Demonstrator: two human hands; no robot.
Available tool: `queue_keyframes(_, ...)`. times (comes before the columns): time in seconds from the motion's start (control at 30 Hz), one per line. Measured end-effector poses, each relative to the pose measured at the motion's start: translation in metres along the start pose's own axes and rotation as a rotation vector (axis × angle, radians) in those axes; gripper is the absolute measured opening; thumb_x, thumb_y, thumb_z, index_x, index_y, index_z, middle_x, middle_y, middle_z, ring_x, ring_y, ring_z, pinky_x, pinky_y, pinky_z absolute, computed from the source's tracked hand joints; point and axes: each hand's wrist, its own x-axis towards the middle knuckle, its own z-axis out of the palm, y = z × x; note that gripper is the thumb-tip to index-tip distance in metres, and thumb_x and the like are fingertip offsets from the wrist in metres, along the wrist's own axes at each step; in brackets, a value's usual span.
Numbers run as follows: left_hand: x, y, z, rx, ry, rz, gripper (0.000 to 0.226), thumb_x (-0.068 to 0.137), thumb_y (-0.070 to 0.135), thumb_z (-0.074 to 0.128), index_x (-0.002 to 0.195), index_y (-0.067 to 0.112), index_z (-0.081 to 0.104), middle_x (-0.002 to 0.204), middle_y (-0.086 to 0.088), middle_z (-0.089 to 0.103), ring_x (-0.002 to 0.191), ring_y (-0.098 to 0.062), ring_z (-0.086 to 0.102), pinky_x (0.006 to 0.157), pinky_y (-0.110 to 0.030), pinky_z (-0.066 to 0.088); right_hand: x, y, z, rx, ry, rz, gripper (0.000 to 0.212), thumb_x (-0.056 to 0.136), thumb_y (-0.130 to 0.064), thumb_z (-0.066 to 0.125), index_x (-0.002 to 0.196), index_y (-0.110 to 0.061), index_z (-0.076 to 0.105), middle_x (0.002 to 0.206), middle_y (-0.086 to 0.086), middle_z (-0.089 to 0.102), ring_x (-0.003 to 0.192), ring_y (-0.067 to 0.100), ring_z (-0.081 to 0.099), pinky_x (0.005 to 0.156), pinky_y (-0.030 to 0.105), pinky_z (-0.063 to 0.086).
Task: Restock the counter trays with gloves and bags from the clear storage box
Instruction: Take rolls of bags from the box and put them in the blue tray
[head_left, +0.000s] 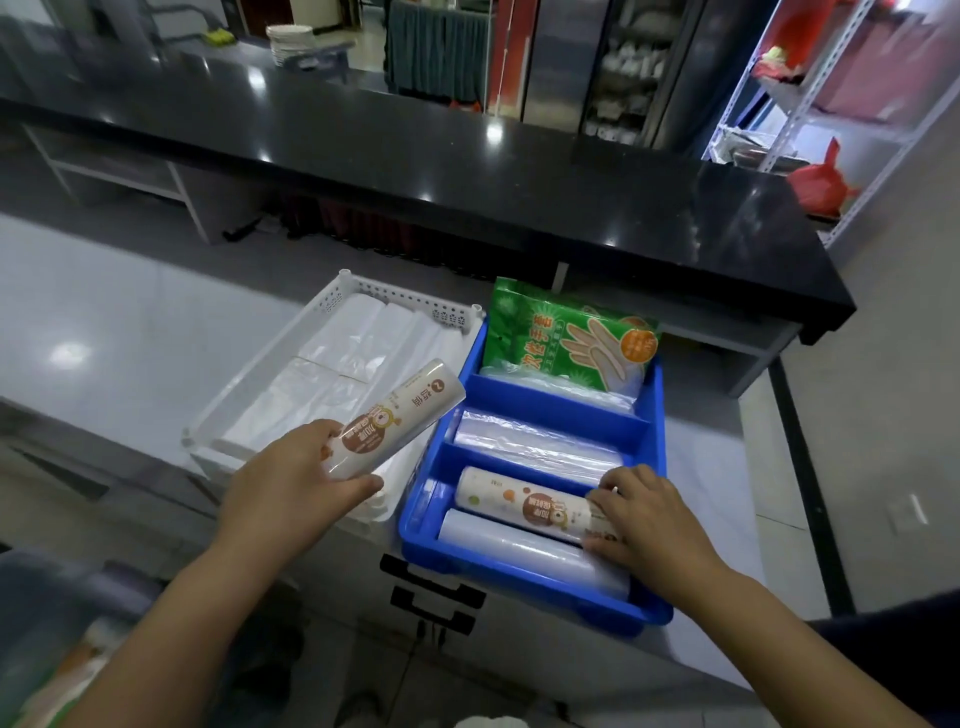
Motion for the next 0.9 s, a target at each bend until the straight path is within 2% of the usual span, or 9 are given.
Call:
queue_keyframes(0.13,0.010,-0.002,-0.004,0.008,0.000,0.006,0.040,0.061,0.053,0.074,0.090,0.040,0.049,0.071,0.022,0.053,0.061,0.002,0.050,0.047,-0.019,0.032,0.007,-0.011,-0.006,-0.001,0.002,-0.022,0.043,0.085,-0.054,0.052,0.120,-0.029,0.055,0.121,-0.009,0.052,0.108,0.011,0.043,0.093,0.028,0.040)
queue_keyframes(0.23,0.019,-0.003,-0.008,0.023,-0.003,0.012,0.040,0.061,0.053,0.073,0.090,0.041,0.048,0.071,0.022,0.052,0.061,0.002,0.050,0.047,-0.020,0.032,0.016,-0.035,-0.010,0.128,0.044,-0.070,0.037,0.087,-0.047,0.054,0.118,-0.028,0.061,0.113,-0.006,0.058,0.102,0.013,0.048,0.087,0.029,0.044)
queue_keyframes(0.37,0.030,-0.008,-0.015,0.048,-0.020,0.037,0.042,0.062,0.055,0.073,0.091,0.043,0.045,0.070,0.023,0.050,0.060,0.003,0.051,0.046,-0.018,0.033,0.041,-0.078,-0.008,0.270,-0.030,-0.231,0.034,0.090,-0.035,0.054,0.123,-0.028,0.059,0.111,0.000,0.059,0.103,0.019,0.048,0.088,0.032,0.040)
queue_keyframes(0.47,0.036,-0.014,-0.018,0.064,-0.042,0.061,0.041,0.061,0.055,0.072,0.091,0.041,0.048,0.070,0.024,0.051,0.058,0.003,0.051,0.045,-0.018,0.032,0.060,-0.103,-0.005,0.335,-0.083,-0.288,0.032,0.090,-0.038,0.055,0.121,-0.032,0.058,0.107,-0.001,0.053,0.100,0.018,0.045,0.084,0.032,0.040)
queue_keyframes(0.57,0.043,-0.018,-0.019,0.061,-0.064,0.087,0.042,0.061,0.056,0.071,0.093,0.041,0.048,0.070,0.023,0.052,0.058,0.003,0.051,0.045,-0.018,0.032,0.074,-0.114,-0.002,0.218,-0.116,-0.356,0.028,0.090,-0.044,0.049,0.114,-0.032,0.059,0.099,-0.002,0.047,0.092,0.018,0.042,0.075,0.034,0.034)
queue_keyframes(0.67,0.051,-0.022,-0.018,0.054,-0.087,0.115,0.042,0.061,0.058,0.070,0.093,0.041,0.048,0.072,0.020,0.054,0.059,0.002,0.052,0.046,-0.019,0.033,0.081,-0.117,-0.003,0.104,-0.127,-0.396,0.029,0.090,-0.047,0.048,0.105,-0.027,0.063,0.098,0.000,0.047,0.090,0.019,0.040,0.078,0.037,0.035)
queue_keyframes(0.77,0.058,-0.025,-0.015,0.044,-0.108,0.138,0.041,0.060,0.058,0.070,0.092,0.040,0.051,0.072,0.019,0.055,0.059,0.001,0.053,0.046,-0.020,0.033,0.080,-0.117,-0.006,0.133,-0.096,-0.354,0.028,0.082,-0.053,0.054,0.088,-0.027,0.061,0.106,-0.002,0.048,0.095,0.017,0.041,0.080,0.033,0.038)
queue_keyframes(0.83,0.062,-0.024,-0.012,0.042,-0.122,0.162,0.041,0.060,0.058,0.070,0.092,0.040,0.051,0.072,0.019,0.056,0.059,0.001,0.053,0.046,-0.020,0.034,0.074,-0.113,-0.013,0.240,-0.076,-0.254,0.027,0.073,-0.055,0.060,0.077,-0.029,0.054,0.111,-0.009,0.046,0.094,0.014,0.046,0.079,0.031,0.045)
queue_keyframes(0.9,0.068,-0.021,-0.009,0.041,-0.139,0.187,0.041,0.060,0.058,0.070,0.091,0.040,0.050,0.072,0.019,0.056,0.059,0.002,0.053,0.046,-0.019,0.034,0.063,-0.105,-0.022,0.392,-0.033,-0.129,0.027,0.069,-0.053,0.064,0.077,-0.033,0.049,0.110,-0.017,0.044,0.089,0.009,0.051,0.075,0.033,0.051)
